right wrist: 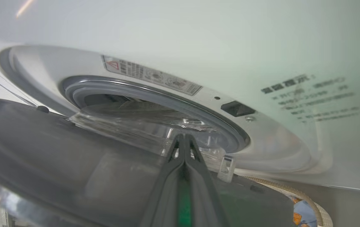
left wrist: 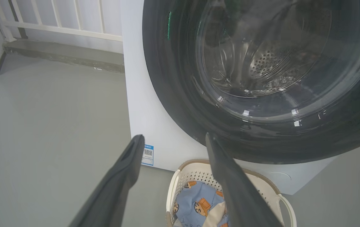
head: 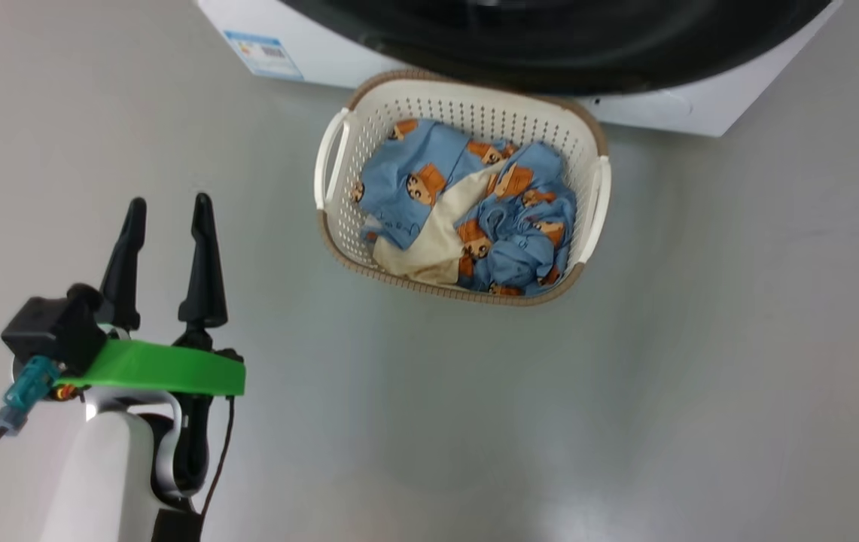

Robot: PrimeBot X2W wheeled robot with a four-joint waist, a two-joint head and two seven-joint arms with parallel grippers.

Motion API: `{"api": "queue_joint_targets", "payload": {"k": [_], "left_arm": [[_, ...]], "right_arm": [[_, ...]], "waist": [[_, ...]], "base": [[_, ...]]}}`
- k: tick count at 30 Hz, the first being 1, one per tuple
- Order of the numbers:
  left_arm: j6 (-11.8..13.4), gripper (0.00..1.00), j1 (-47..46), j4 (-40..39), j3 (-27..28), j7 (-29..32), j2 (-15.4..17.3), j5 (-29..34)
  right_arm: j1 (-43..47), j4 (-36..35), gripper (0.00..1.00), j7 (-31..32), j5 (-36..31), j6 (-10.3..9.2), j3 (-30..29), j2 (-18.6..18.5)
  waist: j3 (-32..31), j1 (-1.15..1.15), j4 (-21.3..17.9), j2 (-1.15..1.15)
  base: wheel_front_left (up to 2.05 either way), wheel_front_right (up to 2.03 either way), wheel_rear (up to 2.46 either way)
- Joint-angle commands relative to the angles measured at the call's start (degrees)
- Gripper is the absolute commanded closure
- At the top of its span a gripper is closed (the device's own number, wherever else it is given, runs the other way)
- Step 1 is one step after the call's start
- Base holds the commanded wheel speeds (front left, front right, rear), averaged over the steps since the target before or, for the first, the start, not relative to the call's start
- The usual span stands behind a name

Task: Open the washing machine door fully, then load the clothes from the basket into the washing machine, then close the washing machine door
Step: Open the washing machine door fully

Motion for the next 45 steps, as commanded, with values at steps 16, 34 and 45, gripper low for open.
{"api": "queue_joint_targets", "payload": {"k": [16, 34, 45], "left_arm": [[-0.14, 0.0, 6.92, 1.24, 3.23, -0.36, 2.38, 1.14], [0.18, 0.0, 12.84, 2.85, 3.62, -0.28, 3.11, 2.07], [0.89, 0.0, 14.3, 2.12, 3.15, 0.83, 3.84, 1.95]], "right_arm": [[17.38, -8.45, 1.0, 5.81, 7.24, 0.11, 2.46, 6.31], [34.02, -15.47, 1.0, 9.11, 10.53, 0.11, 2.69, 8.57], [40.23, -19.14, 1.0, 11.54, 12.28, 0.11, 2.79, 11.49]], "waist": [[-12.32, 0.0, -1.29, 0.0], [-22.57, 0.0, 1.91, 0.0], [-24.86, 0.0, 6.34, 0.0]], "base": [[0.0, 0.0, 0.0], [0.0, 0.0, 0.0], [0.0, 0.0, 0.0]]}}
